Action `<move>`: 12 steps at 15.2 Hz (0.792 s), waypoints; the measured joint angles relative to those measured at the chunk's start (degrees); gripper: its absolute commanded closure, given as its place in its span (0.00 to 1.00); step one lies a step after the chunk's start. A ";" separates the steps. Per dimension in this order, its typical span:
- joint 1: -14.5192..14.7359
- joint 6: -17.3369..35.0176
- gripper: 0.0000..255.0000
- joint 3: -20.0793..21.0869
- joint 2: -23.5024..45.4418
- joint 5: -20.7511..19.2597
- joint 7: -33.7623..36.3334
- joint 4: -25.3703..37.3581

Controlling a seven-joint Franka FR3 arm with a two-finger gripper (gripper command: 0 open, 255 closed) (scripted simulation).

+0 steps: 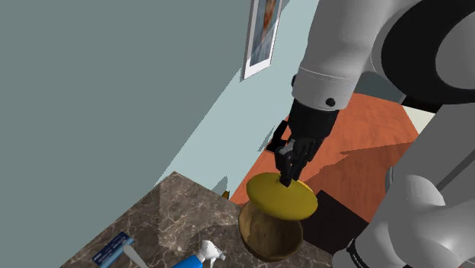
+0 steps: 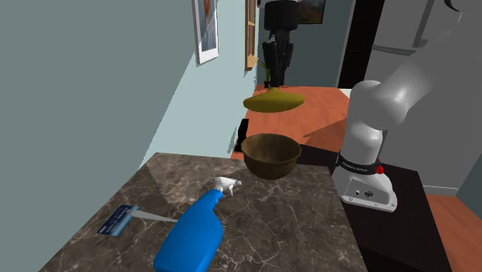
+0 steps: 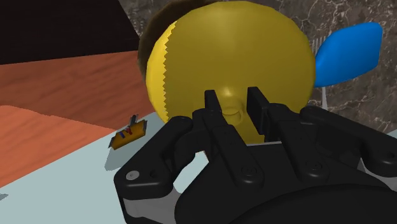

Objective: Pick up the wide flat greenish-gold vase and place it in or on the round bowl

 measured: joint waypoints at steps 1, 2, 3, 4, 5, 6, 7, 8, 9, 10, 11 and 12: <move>0.18 -0.08 1.00 -0.09 -0.76 0.13 -0.03 -0.71; 0.31 0.43 1.00 -0.01 -1.20 0.30 -0.13 -1.68; 0.36 0.96 1.00 0.02 -1.46 0.39 -0.29 -2.50; 0.47 1.49 1.00 0.12 -1.80 0.55 -0.37 -3.38; 0.54 2.12 1.00 0.31 -1.93 0.72 -0.40 -4.13; 0.60 2.88 1.00 0.54 -1.91 0.90 -0.46 -4.87; 0.76 3.51 1.00 0.75 -2.28 1.16 -0.46 -5.86; 0.81 4.06 1.00 0.87 -2.36 1.27 -0.55 -6.49; 0.89 4.80 1.00 1.09 -2.43 1.47 -0.61 -7.30; 0.93 5.45 1.00 1.24 -2.47 1.62 -0.70 -7.99; 0.98 6.24 1.00 1.42 -2.50 1.79 -0.83 -8.81; 1.14 6.99 1.00 1.60 -2.83 2.03 -0.92 -9.90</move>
